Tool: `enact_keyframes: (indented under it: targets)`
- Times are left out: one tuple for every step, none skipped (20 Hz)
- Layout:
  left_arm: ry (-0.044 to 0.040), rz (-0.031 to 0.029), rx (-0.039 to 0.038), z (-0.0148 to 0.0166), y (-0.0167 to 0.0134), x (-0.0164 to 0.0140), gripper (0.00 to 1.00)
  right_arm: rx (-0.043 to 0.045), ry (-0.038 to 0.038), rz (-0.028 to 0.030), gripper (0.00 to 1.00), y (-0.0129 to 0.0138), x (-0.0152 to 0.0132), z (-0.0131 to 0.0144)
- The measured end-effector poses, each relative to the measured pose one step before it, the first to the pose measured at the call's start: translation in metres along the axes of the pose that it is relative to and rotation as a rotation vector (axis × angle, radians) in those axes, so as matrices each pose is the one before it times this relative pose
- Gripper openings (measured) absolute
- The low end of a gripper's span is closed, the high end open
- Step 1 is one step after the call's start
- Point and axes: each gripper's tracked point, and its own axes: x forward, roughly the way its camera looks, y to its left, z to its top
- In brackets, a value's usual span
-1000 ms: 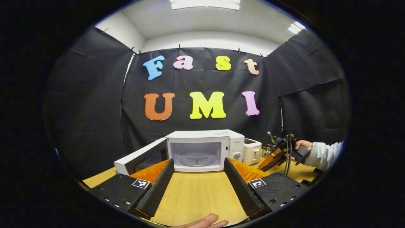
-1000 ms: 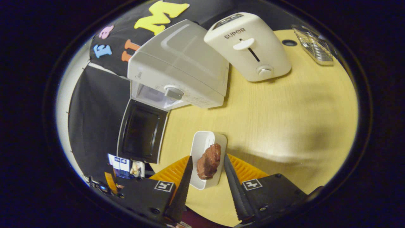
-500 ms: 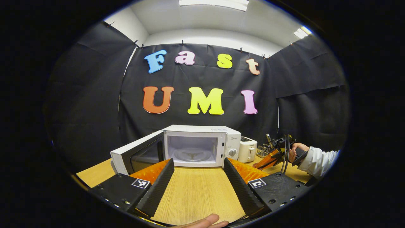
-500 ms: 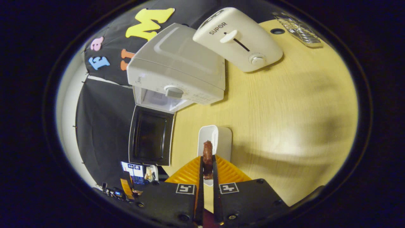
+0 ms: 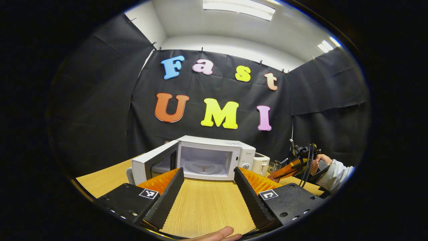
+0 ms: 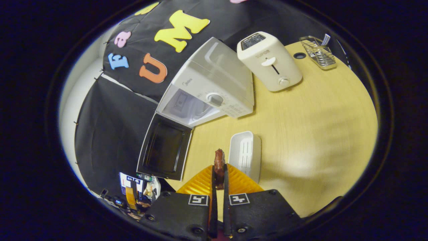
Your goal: Open the microwave oven with the left hand, put the food in, and close the microwave oven.
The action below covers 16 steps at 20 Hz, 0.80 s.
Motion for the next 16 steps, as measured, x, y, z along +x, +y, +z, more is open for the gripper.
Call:
enact_keyframes:
  targets:
    - [-0.00829,-0.00274,-0.00715,0.00306,0.00347,-0.00371,0.94,0.00031,-0.02226,0.00113,0.1,0.01102,0.00332,-0.0024]
    - [-0.00792,-0.00258,-0.0071,0.00318,0.0038,-0.00278,0.94,0.00061,-0.03025,0.00519,0.1,0.01147,0.00453,-0.00122]
    - [-0.00876,-0.00292,-0.00688,0.00338,0.0043,-0.00234,0.94,0.00443,-0.03965,0.0075,0.1,0.0121,0.00577,0.00009]
    - [-0.00949,-0.00777,-0.00416,0.00311,0.0039,-0.00254,0.94,-0.00117,-0.03692,0.00949,0.1,0.01194,0.00692,-0.00227]
    - [-0.00688,-0.00775,0.00433,0.00227,0.00335,-0.00413,0.94,0.00352,-0.03663,0.00749,0.1,0.01033,0.00919,-0.00094]
    - [-0.00636,0.0051,0.00705,0.00192,0.0068,-0.00245,0.93,0.01399,-0.03442,0.00282,0.1,0.00801,0.00999,-0.00121]
    - [0.00443,0.00594,0.0084,-0.00024,0.00844,-0.00174,0.93,0.01871,-0.02503,0.00348,0.1,0.00696,0.01139,-0.00256]
    - [0.00527,0.00845,0.01309,-0.00124,0.0073,-0.00249,0.93,0.01754,-0.02698,0.01086,0.1,0.00785,0.01325,-0.0036]
    - [-0.00553,0.01179,0.01277,0.00234,0.00783,-0.00245,0.93,0.0067,-0.02717,0.00948,0.1,0.00668,0.01112,-0.00122]
    - [-0.00913,0.00675,0.01022,0.00328,0.00549,-0.00168,0.93,-0.00196,-0.0296,0.00402,0.1,0.00567,0.01262,-0.00255]
    - [-0.00315,0.00019,0.00608,0.00113,0.00172,-0.00151,0.93,-0.01241,-0.03193,-0.00396,0.1,0.00507,0.01218,-0.00013]
    - [0.00409,-0.00342,0.0036,-0.00096,0.00182,-0.00081,0.94,-0.01013,-0.02638,-0.00215,0.1,0.00614,0.0107,-0.00288]
    - [0.00411,-0.00207,0.00417,-0.00111,0.00312,-0.00164,0.94,0.00316,-0.02287,0.00987,0.1,0.00909,0.0111,-0.00275]
    - [0.00015,-0.00002,0.00538,0.00004,0.00207,-0.00092,0.93,0.01708,-0.02871,0.01568,0.1,0.0107,0.01248,-0.00316]
    - [-0.00179,-0.00163,0.0075,-0.00013,0.00147,0.0,0.93,0.01581,-0.02175,0.01534,0.1,0.01069,0.01347,-0.00311]
    - [-0.00106,-0.00023,0.00618,-0.00039,0.00211,-0.0006,0.94,0.01757,-0.02418,0.00505,0.09,0.0073,0.01479,-0.00389]
